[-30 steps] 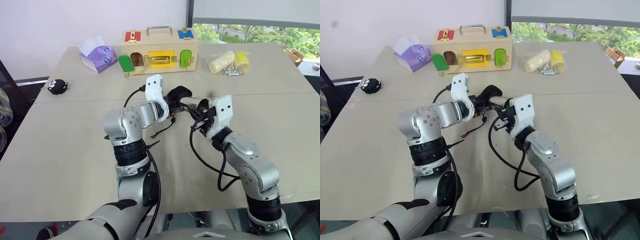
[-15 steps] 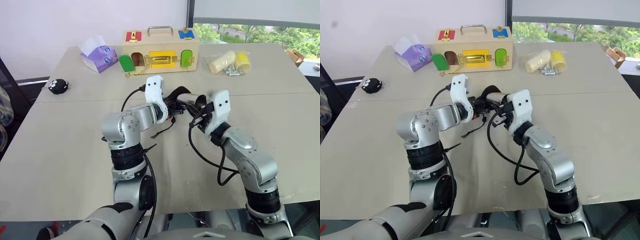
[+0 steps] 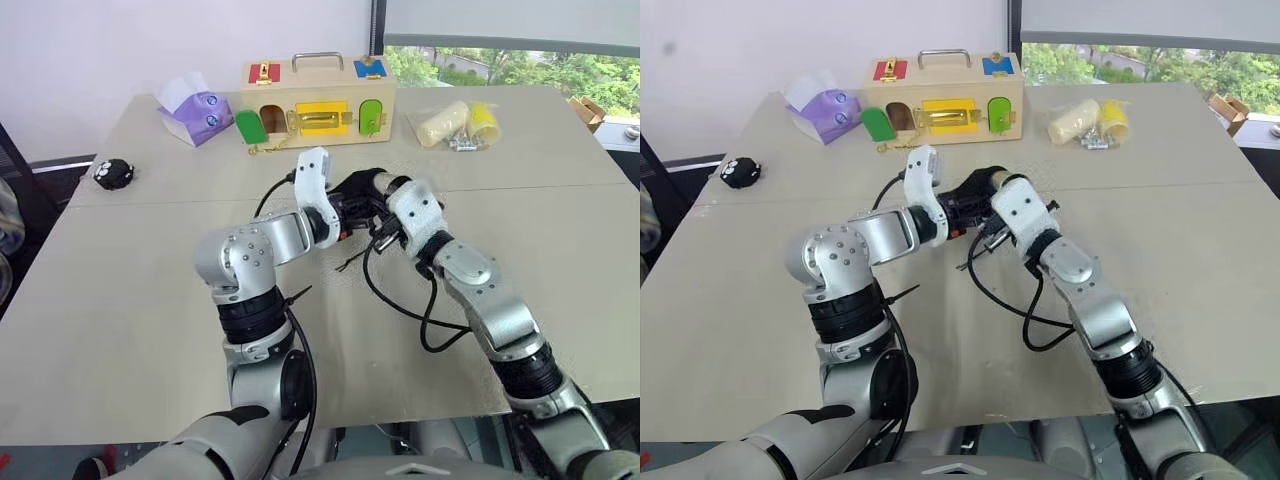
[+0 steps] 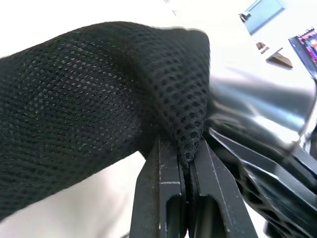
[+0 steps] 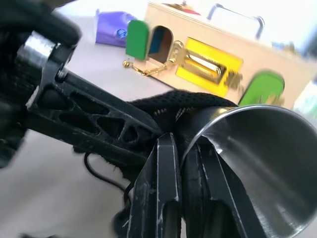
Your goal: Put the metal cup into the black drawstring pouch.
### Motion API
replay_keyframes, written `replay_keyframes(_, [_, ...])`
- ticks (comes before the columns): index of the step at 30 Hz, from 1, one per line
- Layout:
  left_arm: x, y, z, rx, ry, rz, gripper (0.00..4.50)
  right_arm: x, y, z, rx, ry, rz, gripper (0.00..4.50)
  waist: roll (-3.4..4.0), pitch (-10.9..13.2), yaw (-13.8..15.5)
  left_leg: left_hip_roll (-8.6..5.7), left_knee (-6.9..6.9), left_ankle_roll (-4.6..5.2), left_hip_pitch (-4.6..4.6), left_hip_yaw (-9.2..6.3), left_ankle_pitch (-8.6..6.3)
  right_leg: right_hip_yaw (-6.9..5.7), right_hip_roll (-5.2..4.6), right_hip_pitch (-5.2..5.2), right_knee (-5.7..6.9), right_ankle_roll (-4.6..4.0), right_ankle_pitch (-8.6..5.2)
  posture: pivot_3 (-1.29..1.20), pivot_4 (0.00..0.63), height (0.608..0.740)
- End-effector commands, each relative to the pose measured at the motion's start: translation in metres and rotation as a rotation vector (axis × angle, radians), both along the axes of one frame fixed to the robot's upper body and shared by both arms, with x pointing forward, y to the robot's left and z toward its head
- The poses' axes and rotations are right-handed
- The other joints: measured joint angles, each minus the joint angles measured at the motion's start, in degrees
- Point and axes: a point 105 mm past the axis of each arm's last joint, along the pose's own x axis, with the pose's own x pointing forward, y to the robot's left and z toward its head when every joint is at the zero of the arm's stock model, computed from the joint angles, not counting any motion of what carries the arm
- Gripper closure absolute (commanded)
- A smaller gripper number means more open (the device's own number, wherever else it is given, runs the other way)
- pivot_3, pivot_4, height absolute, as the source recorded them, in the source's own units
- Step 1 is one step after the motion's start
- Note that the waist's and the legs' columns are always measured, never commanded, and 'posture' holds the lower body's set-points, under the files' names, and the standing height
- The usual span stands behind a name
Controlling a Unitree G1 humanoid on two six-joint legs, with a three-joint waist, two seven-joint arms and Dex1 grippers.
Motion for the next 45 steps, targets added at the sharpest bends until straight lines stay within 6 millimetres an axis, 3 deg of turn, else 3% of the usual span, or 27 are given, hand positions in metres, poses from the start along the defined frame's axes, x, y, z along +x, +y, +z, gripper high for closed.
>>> replay_keyframes(1, [-0.015,-0.024,0.027,-0.094,-0.093,-0.164,4.50,-0.012,0.021,-0.005,-0.129,-0.099,0.165,4.48,0.00,0.00,-0.15,0.01,0.00,-0.02,0.00,0.00,0.01,0.00,0.00,0.00,-0.01,0.00,0.00,0.00,0.150,0.740])
replay_keyframes(10, [-0.003,-0.012,0.037,-0.075,-0.205,-0.134,4.50,-0.012,0.004,-0.027,-0.490,-0.279,0.311,4.48,-0.01,0.00,-0.78,0.02,0.00,-0.07,0.00,0.04,0.04,0.05,0.00,0.00,-0.01,0.00,0.00,0.00,0.150,0.740])
replay_keyframes(16, [0.001,-0.011,0.048,-0.029,-0.341,-0.155,4.50,-0.019,0.003,-0.048,-0.623,-0.260,0.383,4.48,-0.02,0.00,-0.80,0.04,0.00,-0.08,0.01,0.05,0.05,0.28,-0.04,0.01,-0.04,0.00,0.00,0.00,0.150,0.740])
replay_keyframes(21, [-0.015,-0.023,0.053,0.005,-0.449,-0.270,4.50,-0.016,0.003,-0.054,-0.651,-0.227,0.369,4.48,0.01,0.02,-0.84,0.04,0.01,-0.09,0.01,0.11,0.05,0.41,-0.19,-0.01,-0.03,0.00,0.01,0.00,0.150,0.740])
replay_keyframes(25, [-0.028,-0.030,0.053,-0.025,-0.469,-0.357,4.50,-0.009,0.005,-0.047,-0.607,-0.221,0.318,4.48,0.01,0.02,-0.83,0.05,0.02,-0.08,0.02,0.12,0.05,0.43,-0.19,-0.02,-0.02,-0.01,0.01,0.00,0.150,0.740])
replay_keyframes(33, [-0.039,-0.026,0.050,-0.064,-0.475,-0.420,4.50,0.013,-0.001,-0.014,-0.058,0.037,0.095,4.48,0.02,0.02,-0.86,0.09,-0.02,-0.09,0.02,0.07,0.05,0.44,-0.17,-0.03,-0.01,-0.02,0.01,0.00,0.150,0.740])
replay_keyframes(41, [-0.041,-0.019,0.048,-0.091,-0.488,-0.429,4.50,0.025,-0.017,0.007,0.479,0.292,0.029,4.48,0.04,0.01,-0.96,0.06,-0.05,-0.07,0.03,0.04,0.04,0.43,-0.17,-0.04,0.01,-0.03,0.02,0.00,0.150,0.740])
replay_keyframes(45, [-0.042,-0.013,0.048,-0.094,-0.493,-0.419,4.50,0.028,-0.024,0.010,0.616,0.356,0.035,4.48,0.05,0.02,-0.96,0.07,-0.09,-0.07,0.05,0.04,0.04,0.44,-0.16,-0.06,0.02,-0.03,0.02,0.00,0.150,0.740])
